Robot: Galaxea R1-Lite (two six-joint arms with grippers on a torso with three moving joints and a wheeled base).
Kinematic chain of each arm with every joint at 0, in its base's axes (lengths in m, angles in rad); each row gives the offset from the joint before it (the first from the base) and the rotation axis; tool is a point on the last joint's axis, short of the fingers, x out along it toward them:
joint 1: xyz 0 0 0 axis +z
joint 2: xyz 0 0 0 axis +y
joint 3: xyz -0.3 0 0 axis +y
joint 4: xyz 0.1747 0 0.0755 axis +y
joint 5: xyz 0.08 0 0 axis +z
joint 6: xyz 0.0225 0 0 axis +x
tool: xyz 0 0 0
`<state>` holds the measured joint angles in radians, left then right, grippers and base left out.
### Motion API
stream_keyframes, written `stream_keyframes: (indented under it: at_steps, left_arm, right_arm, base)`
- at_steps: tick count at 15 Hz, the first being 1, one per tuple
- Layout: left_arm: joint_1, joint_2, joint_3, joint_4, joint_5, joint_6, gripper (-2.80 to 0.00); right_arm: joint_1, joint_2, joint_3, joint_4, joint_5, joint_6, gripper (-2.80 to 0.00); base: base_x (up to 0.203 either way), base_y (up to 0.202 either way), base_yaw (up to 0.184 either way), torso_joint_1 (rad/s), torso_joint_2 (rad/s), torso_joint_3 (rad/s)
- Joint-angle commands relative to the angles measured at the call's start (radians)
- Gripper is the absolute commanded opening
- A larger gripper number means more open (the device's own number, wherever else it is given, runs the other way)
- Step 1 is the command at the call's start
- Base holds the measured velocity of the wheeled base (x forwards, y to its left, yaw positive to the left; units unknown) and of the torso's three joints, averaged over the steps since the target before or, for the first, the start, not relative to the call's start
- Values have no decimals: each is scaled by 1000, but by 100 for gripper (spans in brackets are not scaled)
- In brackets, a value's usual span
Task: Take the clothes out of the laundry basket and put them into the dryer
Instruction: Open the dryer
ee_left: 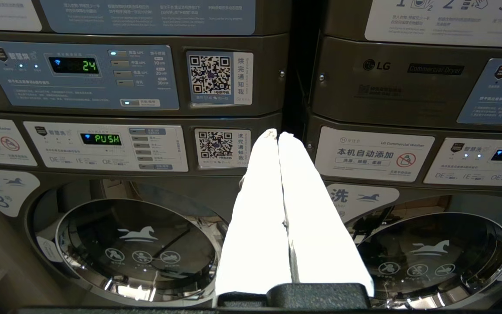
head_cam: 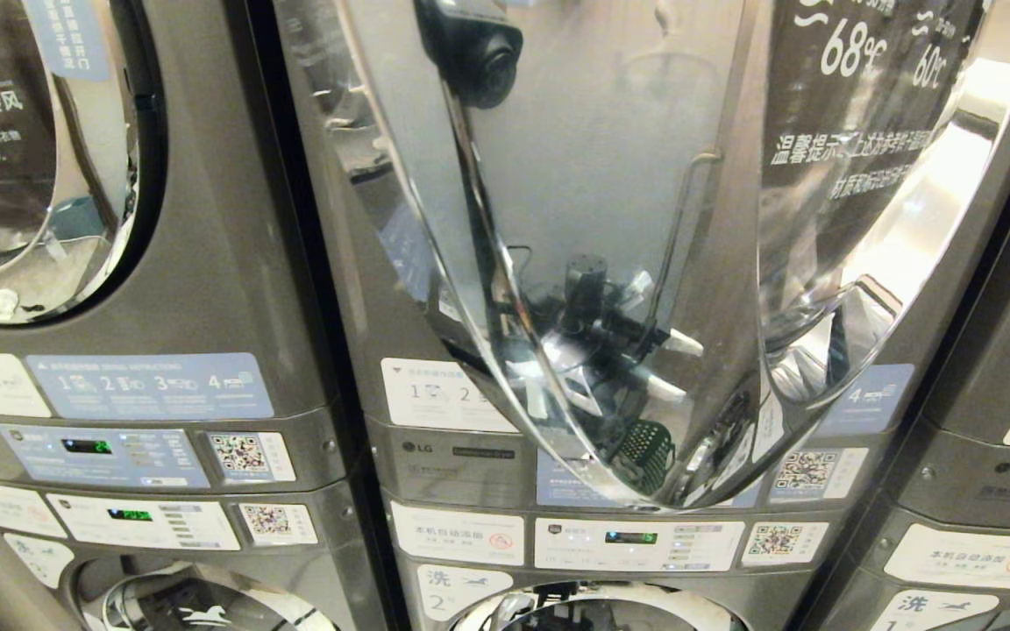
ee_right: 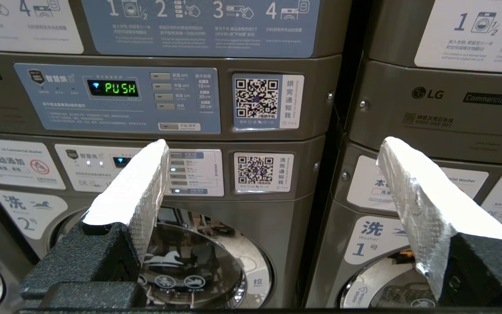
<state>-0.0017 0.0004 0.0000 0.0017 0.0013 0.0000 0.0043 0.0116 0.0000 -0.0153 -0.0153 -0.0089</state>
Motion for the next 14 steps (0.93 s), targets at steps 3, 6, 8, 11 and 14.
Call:
stream_keyframes:
  at_steps: [3, 6, 8, 11, 14]
  left_arm:
    - [0, 0, 0, 0, 0, 0, -280]
    - [0, 0, 0, 0, 0, 0, -280]
    - [0, 0, 0, -2, 0, 6, -280]
    - [0, 1, 0, -2, 2, 0, -280]
    - [0, 0, 0, -2, 2, -6, -280]
  right_arm:
    - [-1, -10, 6, 0, -1, 0, 0]
    - [-1, -10, 6, 0, -2, 4, 0]
    - [0, -10, 6, 0, -2, 4, 0]
    - [0, -10, 6, 0, 0, -3, 0]
    - [0, -10, 6, 0, -3, 14, 0]
  base:
    - [0, 0, 0, 0, 0, 0]
    - [0, 0, 0, 0, 0, 0]
    - [0, 0, 0, 0, 0, 0]
    - [0, 0, 0, 1, 2, 14]
    - [0, 0, 0, 2, 1, 146]
